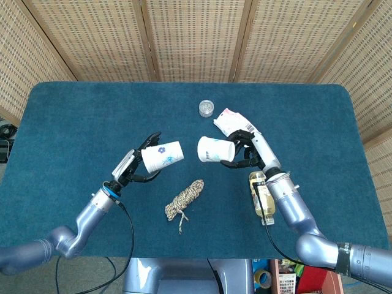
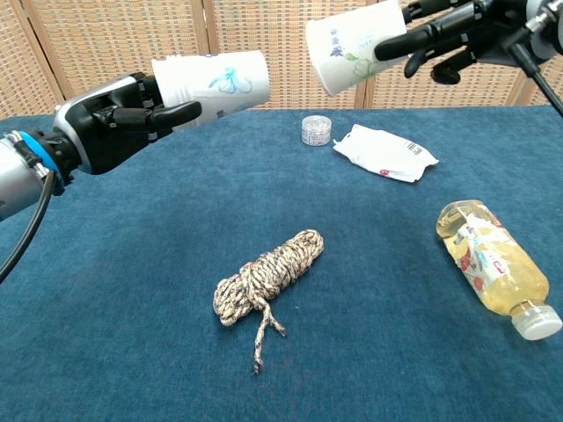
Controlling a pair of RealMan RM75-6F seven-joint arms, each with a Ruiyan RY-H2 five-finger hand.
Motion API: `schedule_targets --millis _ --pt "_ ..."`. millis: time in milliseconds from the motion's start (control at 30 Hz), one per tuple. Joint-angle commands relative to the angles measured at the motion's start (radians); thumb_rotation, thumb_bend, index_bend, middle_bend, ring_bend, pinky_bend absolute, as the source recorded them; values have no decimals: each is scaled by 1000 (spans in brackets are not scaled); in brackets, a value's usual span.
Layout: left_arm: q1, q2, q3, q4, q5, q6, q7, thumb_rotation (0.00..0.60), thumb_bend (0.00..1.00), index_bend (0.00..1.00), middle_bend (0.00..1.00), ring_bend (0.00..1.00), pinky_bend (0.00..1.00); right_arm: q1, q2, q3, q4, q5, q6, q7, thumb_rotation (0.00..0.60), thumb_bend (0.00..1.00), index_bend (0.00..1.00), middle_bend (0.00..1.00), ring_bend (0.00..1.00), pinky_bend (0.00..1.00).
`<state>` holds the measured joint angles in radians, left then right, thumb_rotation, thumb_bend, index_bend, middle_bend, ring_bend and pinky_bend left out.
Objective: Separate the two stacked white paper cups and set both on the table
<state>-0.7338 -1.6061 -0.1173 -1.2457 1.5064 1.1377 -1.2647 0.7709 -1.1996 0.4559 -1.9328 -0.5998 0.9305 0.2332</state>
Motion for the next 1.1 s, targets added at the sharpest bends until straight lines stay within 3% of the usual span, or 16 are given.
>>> schedule_targets --millis 33,400,567,700,933,1033,1100 --pt "13 35 6 -19 -24 -28 37 600 355 734 10 0 0 -12 -2 -17 20 -14 16 -14 600 300 782 684 584 834" --pt "41 163 -2 -115 -149 -141 285 600 355 734 26 0 0 -42 -27 -89 86 -64 115 -127 600 300 782 684 584 835" --pt "55 209 -4 -171 -248 -176 509 600 354 734 32 0 0 -49 -62 -149 128 -126 226 -269 600 301 781 678 584 835" --pt "82 248 11 -226 -337 -151 778 600 355 735 33 0 0 -66 -114 -224 199 -210 365 -446 600 301 782 657 584 831" --pt "123 294 40 -335 -414 -92 1086 600 355 728 16 0 0 -117 -166 -284 267 -294 458 -565 600 300 782 629 582 801" --pt "136 304 53 -359 -418 -74 1164 600 354 641 0 0 0 -138 -168 -299 274 -314 461 -576 600 301 770 583 535 769" --pt "147 304 59 -368 -418 -52 1213 600 355 520 0 0 0 -152 -164 -305 273 -328 457 -574 600 300 724 514 451 716"
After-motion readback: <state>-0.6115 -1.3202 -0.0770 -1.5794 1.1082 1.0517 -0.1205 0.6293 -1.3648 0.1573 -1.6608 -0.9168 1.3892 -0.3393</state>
